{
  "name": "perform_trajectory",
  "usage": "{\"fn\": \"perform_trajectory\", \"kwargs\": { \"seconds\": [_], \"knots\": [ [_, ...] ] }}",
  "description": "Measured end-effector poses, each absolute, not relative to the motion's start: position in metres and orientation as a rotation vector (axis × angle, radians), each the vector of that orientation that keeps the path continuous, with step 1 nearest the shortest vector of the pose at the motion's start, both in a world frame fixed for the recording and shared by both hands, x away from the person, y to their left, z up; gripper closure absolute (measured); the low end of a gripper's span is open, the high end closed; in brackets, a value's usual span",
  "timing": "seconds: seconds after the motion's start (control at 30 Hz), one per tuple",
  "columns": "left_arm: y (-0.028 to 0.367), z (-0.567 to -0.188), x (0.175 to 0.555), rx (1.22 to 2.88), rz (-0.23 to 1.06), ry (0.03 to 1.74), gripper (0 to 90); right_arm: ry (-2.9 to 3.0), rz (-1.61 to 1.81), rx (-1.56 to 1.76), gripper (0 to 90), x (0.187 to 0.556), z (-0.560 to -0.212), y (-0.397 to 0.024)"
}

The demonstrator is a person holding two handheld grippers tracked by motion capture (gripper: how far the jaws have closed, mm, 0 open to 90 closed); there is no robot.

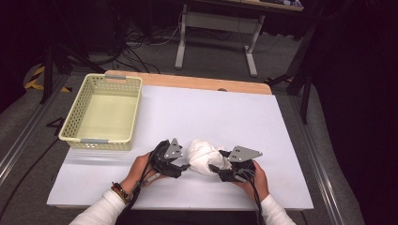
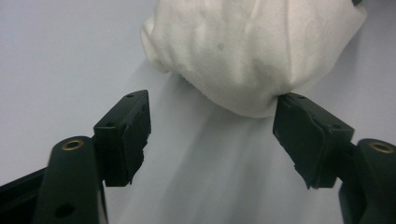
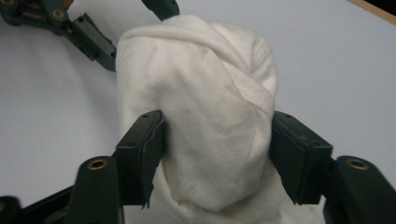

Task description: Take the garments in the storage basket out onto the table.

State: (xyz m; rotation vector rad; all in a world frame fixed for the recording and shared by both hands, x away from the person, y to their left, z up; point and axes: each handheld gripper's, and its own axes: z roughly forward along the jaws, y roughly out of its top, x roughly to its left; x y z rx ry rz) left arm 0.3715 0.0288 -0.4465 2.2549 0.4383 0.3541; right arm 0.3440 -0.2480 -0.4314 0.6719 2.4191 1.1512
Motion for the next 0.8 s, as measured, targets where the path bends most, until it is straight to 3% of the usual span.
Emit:
{"fn": "perform_trajectory", "kwargs": {
  "seconds": [0.17,0.27,0.57,0.7,0.73,0.8],
  "knots": [
    [0.036,-0.444,0.374,2.232,0.364,0.462,31.7,2.48,1.123,0.568,65.6,0.338,-0.432,-0.246],
    [0.039,-0.442,0.375,2.194,0.373,0.485,32.9,2.488,1.087,0.499,70.5,0.331,-0.43,-0.243],
    [0.038,-0.424,0.383,2.02,0.338,0.525,27.5,2.403,1.006,0.419,70.8,0.318,-0.421,-0.242],
    [0.025,-0.422,0.388,2.033,0.298,0.486,25.3,2.391,1.019,0.427,65.7,0.313,-0.421,-0.245],
    [0.019,-0.426,0.39,2.037,0.264,0.479,23.9,2.392,1.032,0.424,59.7,0.31,-0.423,-0.247],
    [0.016,-0.429,0.392,2.039,0.232,0.48,23.7,2.389,1.049,0.432,59.3,0.308,-0.424,-0.247]
  ]
}}
